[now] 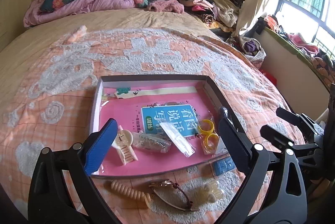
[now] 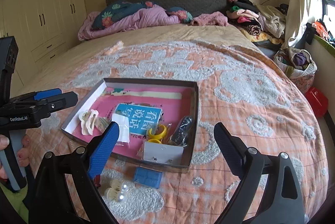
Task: Organize jewelry
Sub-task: 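Open both tools and withdraw them from the box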
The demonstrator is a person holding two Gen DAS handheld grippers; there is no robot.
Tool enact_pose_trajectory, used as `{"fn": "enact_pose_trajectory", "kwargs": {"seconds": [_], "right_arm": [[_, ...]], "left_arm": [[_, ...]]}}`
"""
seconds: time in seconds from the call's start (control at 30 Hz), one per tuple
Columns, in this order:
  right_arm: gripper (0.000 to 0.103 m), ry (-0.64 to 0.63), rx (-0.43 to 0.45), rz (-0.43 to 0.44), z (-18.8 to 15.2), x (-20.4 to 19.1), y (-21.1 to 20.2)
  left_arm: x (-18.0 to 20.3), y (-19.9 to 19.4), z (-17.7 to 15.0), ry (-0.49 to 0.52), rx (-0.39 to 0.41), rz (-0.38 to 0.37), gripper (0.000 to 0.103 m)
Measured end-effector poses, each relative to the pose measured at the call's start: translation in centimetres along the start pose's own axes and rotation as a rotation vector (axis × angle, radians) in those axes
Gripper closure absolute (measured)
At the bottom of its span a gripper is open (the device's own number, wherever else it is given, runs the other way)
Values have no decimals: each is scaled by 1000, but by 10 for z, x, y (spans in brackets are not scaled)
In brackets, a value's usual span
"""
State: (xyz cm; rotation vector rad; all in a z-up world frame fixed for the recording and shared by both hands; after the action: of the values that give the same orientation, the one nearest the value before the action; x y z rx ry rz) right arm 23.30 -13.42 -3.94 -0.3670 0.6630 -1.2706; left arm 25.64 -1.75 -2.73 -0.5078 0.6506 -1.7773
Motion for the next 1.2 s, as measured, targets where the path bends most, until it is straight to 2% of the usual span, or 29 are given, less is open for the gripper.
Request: {"fn": "enact_pose_trajectory", "kwargs": {"seconds": [0.6, 0.87, 1.2], "right_arm": [[12, 4, 51, 25, 2, -8, -39], [12, -2, 39, 51, -10, -20, -45], [12, -17, -7, 93, -35, -40, -44]], "left_arm": [[-12, -38, -6, -26, 44, 61, 12], [-26, -46, -23, -57, 31, 92, 12], [-28, -51, -45, -41, 4, 122, 12]]}}
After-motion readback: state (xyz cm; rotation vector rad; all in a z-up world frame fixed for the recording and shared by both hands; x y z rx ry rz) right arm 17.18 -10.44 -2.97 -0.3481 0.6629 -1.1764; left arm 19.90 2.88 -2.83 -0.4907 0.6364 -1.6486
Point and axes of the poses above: each gripper's, at about its wrist camera, not at the fingertips, and y roughly the way its jaws point, x to its right, z to its top, the point moved 10 cm from there along y, roughly the way its jaws point, and after that the axes turned 12 degrees about y, right-handed, at the moved point
